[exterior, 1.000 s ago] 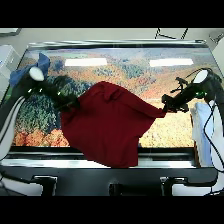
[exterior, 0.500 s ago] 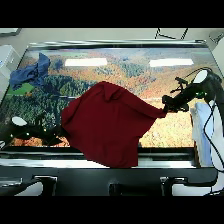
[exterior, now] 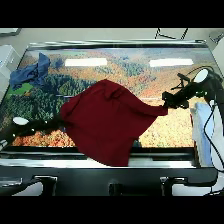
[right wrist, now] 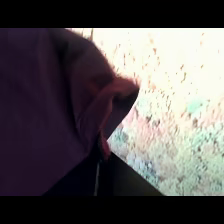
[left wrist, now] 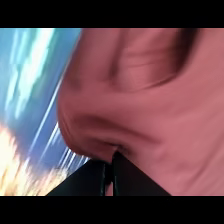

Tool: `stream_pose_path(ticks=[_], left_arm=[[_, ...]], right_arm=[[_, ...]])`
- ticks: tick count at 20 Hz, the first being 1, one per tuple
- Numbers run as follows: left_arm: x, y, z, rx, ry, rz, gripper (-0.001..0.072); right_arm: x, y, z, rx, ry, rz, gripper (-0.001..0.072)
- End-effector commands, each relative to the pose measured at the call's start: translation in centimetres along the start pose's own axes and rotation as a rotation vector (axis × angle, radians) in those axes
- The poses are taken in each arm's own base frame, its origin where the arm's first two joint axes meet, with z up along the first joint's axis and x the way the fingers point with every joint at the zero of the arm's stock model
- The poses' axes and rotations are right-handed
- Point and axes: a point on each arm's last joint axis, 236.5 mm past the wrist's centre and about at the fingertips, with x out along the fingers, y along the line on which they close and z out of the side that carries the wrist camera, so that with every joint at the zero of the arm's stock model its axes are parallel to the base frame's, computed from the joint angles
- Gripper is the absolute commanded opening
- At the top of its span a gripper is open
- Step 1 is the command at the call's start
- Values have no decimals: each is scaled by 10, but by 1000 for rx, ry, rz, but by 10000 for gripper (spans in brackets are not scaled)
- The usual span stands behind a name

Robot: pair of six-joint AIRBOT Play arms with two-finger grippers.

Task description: Fold the clothes and pants, and hang the long-sleeved shirts on hangers.

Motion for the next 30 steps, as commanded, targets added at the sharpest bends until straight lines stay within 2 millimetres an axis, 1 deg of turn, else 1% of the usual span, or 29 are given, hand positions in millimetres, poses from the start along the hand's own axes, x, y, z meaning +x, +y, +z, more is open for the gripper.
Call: stream_pose_path(ticks=[1, 2, 3, 4, 5, 6, 7, 8, 9, 10, 11, 12, 14, 15, 16, 17, 18, 19, 21, 22, 23, 24, 25, 26, 28, 29, 30], left_arm=[[-32, -37, 98, 28, -221, -60, 34], [-42, -46, 125, 54, -261, -68, 34], [-48, -51, 144, 71, -279, -59, 34], [-47, -52, 157, 70, -276, -39, 34], [-41, -52, 161, 67, -249, -23, 34], [-28, -52, 156, 75, -194, -10, 34], [-14, -53, 143, 80, -122, -8, 35], [-1, -52, 124, 84, -38, -5, 100], [6, -51, 106, 86, 41, -3, 424], [5, -51, 90, 87, 110, -3, 703], [-4, -46, 75, 93, 177, 6, 714], [-17, -38, 62, 107, 240, 25, 714], [-47, -16, 35, 149, 348, 115, 713], [-58, -8, 20, 172, 381, 156, 712], [-63, -5, 2, 192, 397, 162, 712], [-61, -3, -19, 193, 400, 154, 710], [-54, -3, -41, 177, 403, 133, 685], [-43, -5, -67, 151, 407, 92, 571], [-17, -15, -112, 95, 418, -6, 568], [-3, -21, -130, 69, 418, -49, 568], [8, -25, -142, 46, 409, -67, 568], [18, -28, -152, 39, 397, -70, 557], [26, -30, -159, 52, 389, -63, 525], [33, -34, -162, 57, 376, -57, 522], [46, -48, -163, 34, 327, -78, 513], [51, -54, -163, 28, 303, -86, 477], [55, -60, -163, 26, 279, -93, 385]], right_arm=[[-14, -11, 36, 53, -146, -35, 36], [-17, -19, 39, 87, -159, -36, 36], [-18, -29, 36, 134, -143, -38, 36], [-17, -36, 29, 168, -114, -42, 35], [-13, -40, 17, 176, -66, -50, 35], [-7, -40, 3, 167, -8, -54, 35], [2, -38, -14, 162, 55, -54, 35], [10, -37, -27, 150, 106, -54, 34], [17, -38, -38, 132, 146, -60, 34], [22, -38, -45, 135, 168, -53, 34], [25, -39, -48, 140, 180, -52, 34], [26, -39, -50, 140, 185, -52, 34], [25, -36, -51, 141, 192, -41, 35], [25, -36, -53, 141, 200, -39, 35], [25, -35, -54, 131, 206, -35, 35], [24, -35, -55, 125, 208, -34, 35], [25, -34, -55, 124, 208, -33, 35], [25, -33, -55, 125, 208, -29, 35], [25, -30, -55, 127, 209, -15, 35], [24, -28, -55, 128, 211, -7, 35], [24, -26, -56, 129, 215, 1, 35], [24, -24, -57, 130, 221, 9, 35], [24, -24, -58, 130, 226, 10, 35], [23, -24, -60, 130, 232, 10, 35], [23, -24, -62, 126, 241, 11, 35], [23, -23, -63, 127, 244, 12, 35], [22, -22, -64, 126, 250, 16, 35]])
